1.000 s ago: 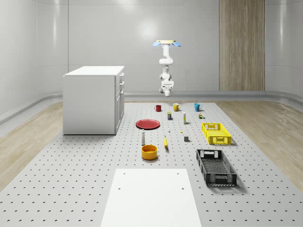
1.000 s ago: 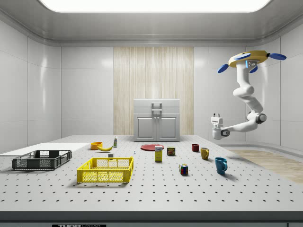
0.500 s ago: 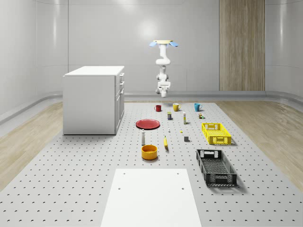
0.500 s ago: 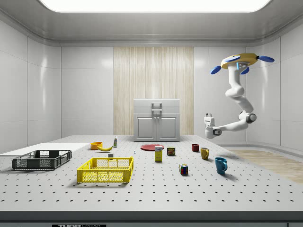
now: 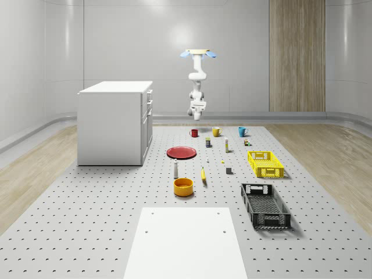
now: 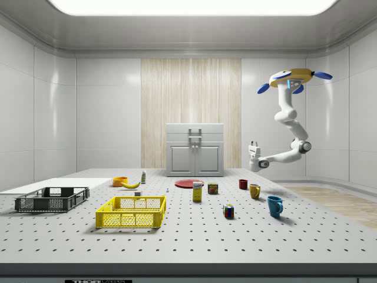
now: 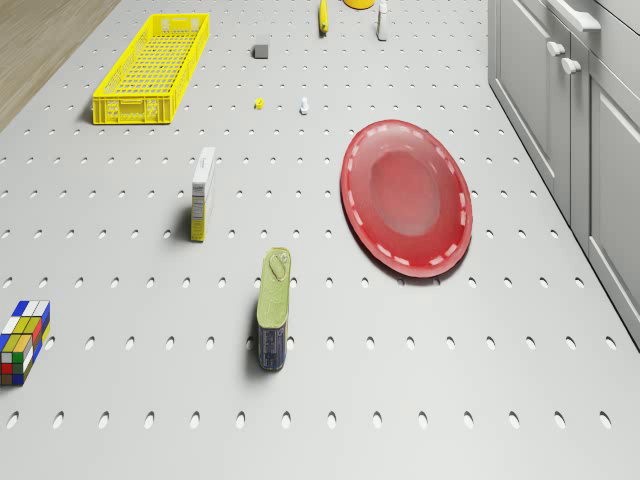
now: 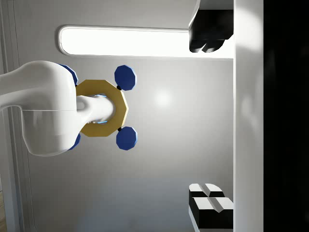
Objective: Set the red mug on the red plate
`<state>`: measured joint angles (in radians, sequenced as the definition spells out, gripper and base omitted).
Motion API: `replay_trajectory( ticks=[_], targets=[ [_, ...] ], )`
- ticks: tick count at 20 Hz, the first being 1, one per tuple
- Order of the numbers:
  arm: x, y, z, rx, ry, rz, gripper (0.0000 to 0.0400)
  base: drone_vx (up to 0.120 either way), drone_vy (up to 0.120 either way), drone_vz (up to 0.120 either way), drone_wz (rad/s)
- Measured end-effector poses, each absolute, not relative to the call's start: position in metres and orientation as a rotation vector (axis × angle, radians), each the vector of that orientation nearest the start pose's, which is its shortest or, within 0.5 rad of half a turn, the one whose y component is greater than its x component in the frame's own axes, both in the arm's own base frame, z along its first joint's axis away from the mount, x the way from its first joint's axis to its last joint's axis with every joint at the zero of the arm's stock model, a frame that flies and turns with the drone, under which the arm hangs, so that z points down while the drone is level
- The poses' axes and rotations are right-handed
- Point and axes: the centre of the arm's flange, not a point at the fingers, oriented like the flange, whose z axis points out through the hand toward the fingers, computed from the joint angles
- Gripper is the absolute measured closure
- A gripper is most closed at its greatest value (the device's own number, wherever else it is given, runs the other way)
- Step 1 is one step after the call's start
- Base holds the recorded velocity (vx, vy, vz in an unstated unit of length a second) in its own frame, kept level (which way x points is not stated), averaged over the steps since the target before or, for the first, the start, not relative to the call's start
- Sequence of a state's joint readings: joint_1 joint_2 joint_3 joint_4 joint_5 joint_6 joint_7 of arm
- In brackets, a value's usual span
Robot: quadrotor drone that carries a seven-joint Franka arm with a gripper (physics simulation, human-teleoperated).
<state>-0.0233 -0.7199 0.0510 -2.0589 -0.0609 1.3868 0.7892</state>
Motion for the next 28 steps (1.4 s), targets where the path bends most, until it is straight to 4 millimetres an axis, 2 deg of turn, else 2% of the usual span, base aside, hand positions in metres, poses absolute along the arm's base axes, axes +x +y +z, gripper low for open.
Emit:
replay_trajectory(
  ticks=[2, 9, 12, 14, 16, 17, 19, 20, 22, 24, 25, 28],
  targets=[
    [0.301, 0.013, 0.690, -2.992, 1.241, -0.155, 0.0000, 0.000, 0.000, 0.000, 0.000],
    [0.301, 0.040, 0.682, -3.221, 1.339, -0.372, 0.0000, 0.000, 0.000, -0.120, 0.000],
    [0.301, 0.063, 0.669, -3.416, 1.422, -0.598, 0.0000, 0.000, 0.000, -0.120, 0.000],
    [0.302, 0.079, 0.651, -3.581, 1.494, -0.842, 0.0000, 0.000, 0.000, -0.120, 0.000],
    [0.303, 0.093, 0.625, -3.752, 1.571, -1.201, 0.0000, 0.000, 0.000, -0.120, 0.000],
    [0.303, 0.097, 0.609, -3.824, 1.606, -1.435, 0.0000, 0.000, 0.000, -0.120, 0.000],
    [0.304, 0.097, 0.574, -3.895, 1.647, -2.026, 0.0000, 0.000, 0.000, -0.120, 0.000],
    [0.305, 0.093, 0.558, -3.870, 1.645, -2.379, 0.0000, 0.000, 0.000, -0.120, 0.000],
    [0.306, 0.078, 0.531, -3.648, 1.571, -3.158, 0.0000, -0.120, 0.000, -0.120, 0.000],
    [0.306, 0.061, 0.513, -3.196, 1.397, -3.925, 0.0000, -0.020, 0.000, -0.120, 0.000],
    [0.307, 0.052, 0.507, 0.530, -0.234, 0.778, 0.0000, 0.000, 0.000, -0.120, 0.000],
    [0.307, 0.032, 0.497, 0.313, -0.141, 0.785, 0.0000, 0.000, 0.000, -0.120, 0.000]
  ],
)
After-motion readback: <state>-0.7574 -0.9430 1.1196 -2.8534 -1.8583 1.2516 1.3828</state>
